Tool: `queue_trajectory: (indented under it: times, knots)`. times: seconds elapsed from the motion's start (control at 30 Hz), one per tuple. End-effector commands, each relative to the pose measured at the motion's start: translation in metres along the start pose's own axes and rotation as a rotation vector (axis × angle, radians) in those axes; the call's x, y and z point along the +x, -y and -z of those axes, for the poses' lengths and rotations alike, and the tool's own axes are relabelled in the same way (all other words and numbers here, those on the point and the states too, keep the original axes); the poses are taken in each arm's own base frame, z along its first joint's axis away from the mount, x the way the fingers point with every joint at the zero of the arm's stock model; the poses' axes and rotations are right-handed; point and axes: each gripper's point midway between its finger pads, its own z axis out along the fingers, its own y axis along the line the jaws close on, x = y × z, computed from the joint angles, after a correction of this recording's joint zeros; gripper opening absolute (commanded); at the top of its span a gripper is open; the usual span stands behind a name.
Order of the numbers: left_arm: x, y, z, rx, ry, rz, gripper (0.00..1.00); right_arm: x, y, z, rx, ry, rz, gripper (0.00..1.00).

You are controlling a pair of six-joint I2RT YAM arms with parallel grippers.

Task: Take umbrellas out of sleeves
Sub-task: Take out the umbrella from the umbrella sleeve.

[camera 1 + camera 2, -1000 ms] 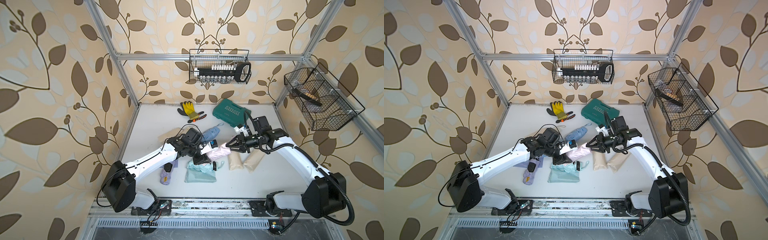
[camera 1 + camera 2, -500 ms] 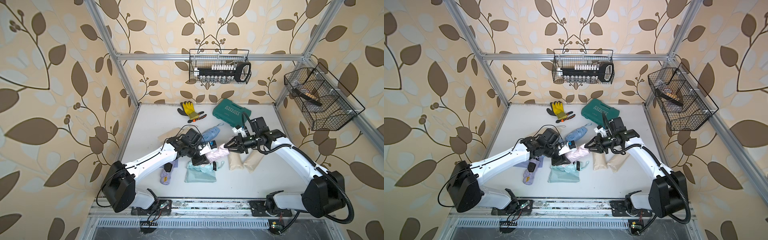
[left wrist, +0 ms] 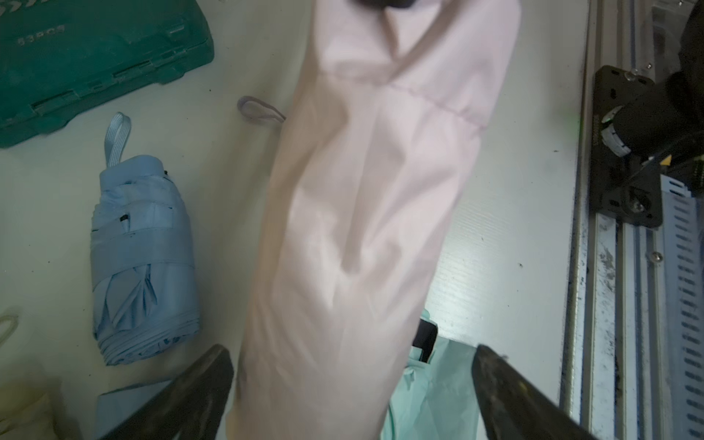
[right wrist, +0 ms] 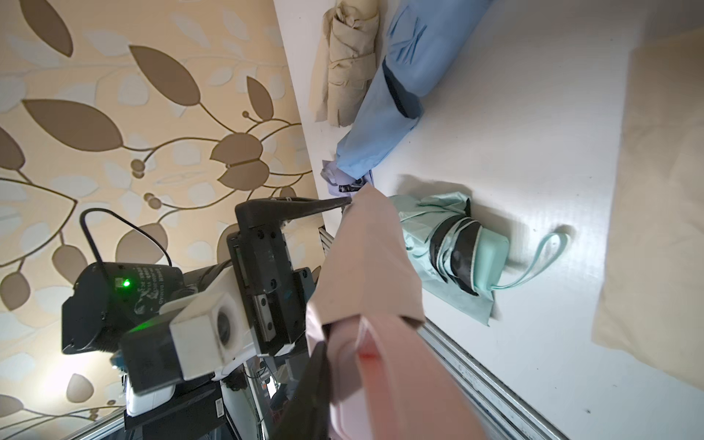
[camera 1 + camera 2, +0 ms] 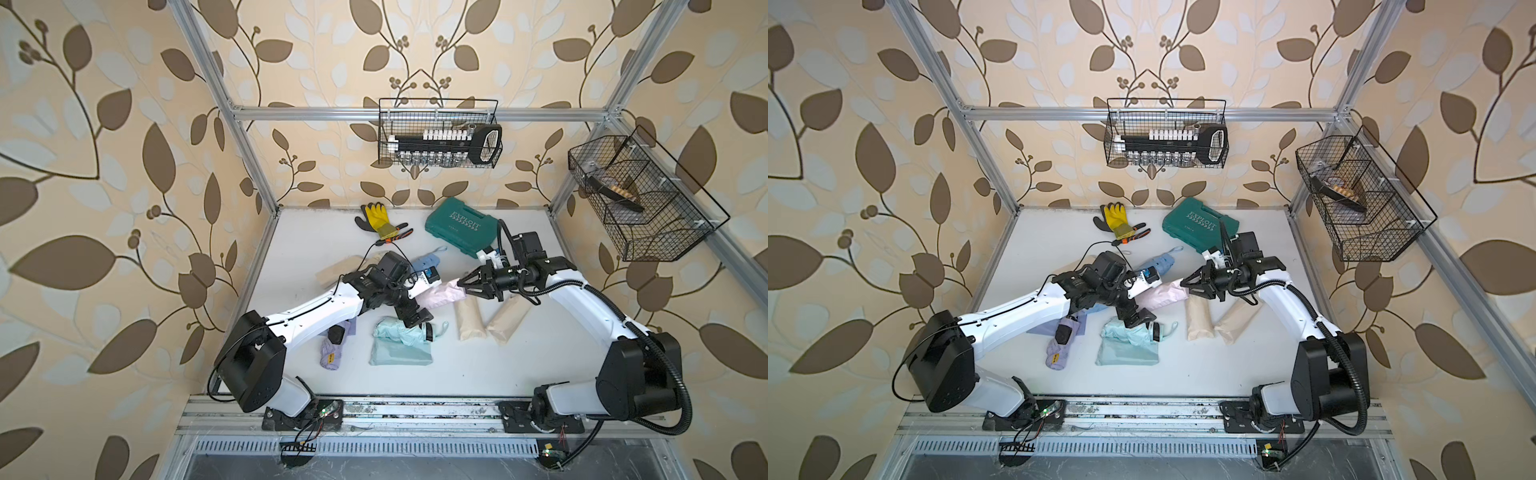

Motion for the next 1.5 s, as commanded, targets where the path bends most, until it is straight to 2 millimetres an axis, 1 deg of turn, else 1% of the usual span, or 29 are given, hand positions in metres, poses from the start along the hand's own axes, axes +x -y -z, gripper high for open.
queue_trajectory:
  times: [0.0, 0.1, 0.13, 0.2, 0.27, 0.33, 0.4, 0.5, 0.57, 0.67, 0.73, 0.9, 0.93, 1.0, 1.13, 1.23, 1.3, 1.33, 1.47]
  knots:
    - [-0.026, -0.039, 0.020, -0.020, 0.123, 0.256, 0.99, -0.009, -0.004, 0.008, -0.027, 0.013, 0.029, 0.10]
    - [-0.019, -0.069, 0.031, 0.019, 0.153, 0.495, 0.99, -0.017, 0.005, 0.014, -0.014, 0.031, 0.017, 0.09]
    - [-0.016, -0.075, 0.033, 0.032, 0.154, 0.546, 0.99, -0.019, 0.008, 0.016, -0.008, 0.039, 0.013, 0.09]
    - [-0.009, -0.083, 0.033, 0.071, 0.143, 0.635, 0.99, -0.024, 0.015, 0.021, 0.002, 0.053, -0.002, 0.09]
    - [-0.007, -0.083, 0.029, 0.114, 0.128, 0.684, 0.99, -0.027, 0.013, 0.025, -0.008, 0.060, 0.000, 0.09]
    - [-0.011, -0.080, 0.027, 0.178, 0.133, 0.735, 0.99, -0.028, 0.011, 0.029, -0.015, 0.068, 0.007, 0.09]
    - [-0.017, -0.081, 0.024, 0.266, 0.124, 0.839, 0.99, -0.029, 0.007, 0.034, -0.023, 0.073, 0.015, 0.09]
    - [-0.034, -0.083, 0.023, 0.433, 0.126, 0.995, 0.99, -0.029, -0.001, 0.041, -0.042, 0.084, 0.027, 0.09]
    - [-0.047, -0.083, 0.025, 0.511, 0.150, 1.038, 0.99, -0.027, -0.009, 0.046, -0.057, 0.090, 0.039, 0.09]
    - [-0.057, -0.084, 0.027, 0.581, 0.184, 1.078, 0.99, -0.025, -0.022, 0.052, -0.083, 0.105, 0.059, 0.09]
    - [-0.056, -0.084, 0.025, 0.607, 0.181, 1.098, 0.99, -0.024, -0.030, 0.055, -0.110, 0.114, 0.063, 0.09]
    - [-0.038, -0.081, 0.013, 0.615, 0.126, 1.140, 0.99, -0.029, -0.053, 0.064, -0.182, 0.140, 0.071, 0.09]
    - [-0.036, -0.081, 0.011, 0.622, 0.122, 1.148, 0.99, -0.030, -0.056, 0.065, -0.191, 0.143, 0.071, 0.09]
    - [-0.034, -0.081, 0.007, 0.631, 0.115, 1.168, 0.99, -0.031, -0.057, 0.064, -0.201, 0.144, 0.063, 0.09]
    - [-0.037, -0.079, 0.005, 0.655, 0.111, 1.160, 0.98, -0.037, -0.053, 0.060, -0.220, 0.153, 0.038, 0.09]
    - [-0.040, -0.076, 0.005, 0.680, 0.116, 1.158, 0.90, -0.040, -0.052, 0.058, -0.224, 0.166, 0.031, 0.09]
    - [-0.040, -0.073, 0.003, 0.701, 0.105, 1.169, 0.82, -0.041, -0.051, 0.056, -0.225, 0.165, 0.038, 0.09]
    - [-0.041, -0.071, 0.002, 0.711, 0.112, 1.151, 0.81, -0.041, -0.051, 0.055, -0.224, 0.163, 0.039, 0.09]
    - [-0.045, -0.071, 0.004, 0.733, 0.130, 1.181, 0.81, -0.043, -0.049, 0.051, -0.221, 0.158, 0.038, 0.09]
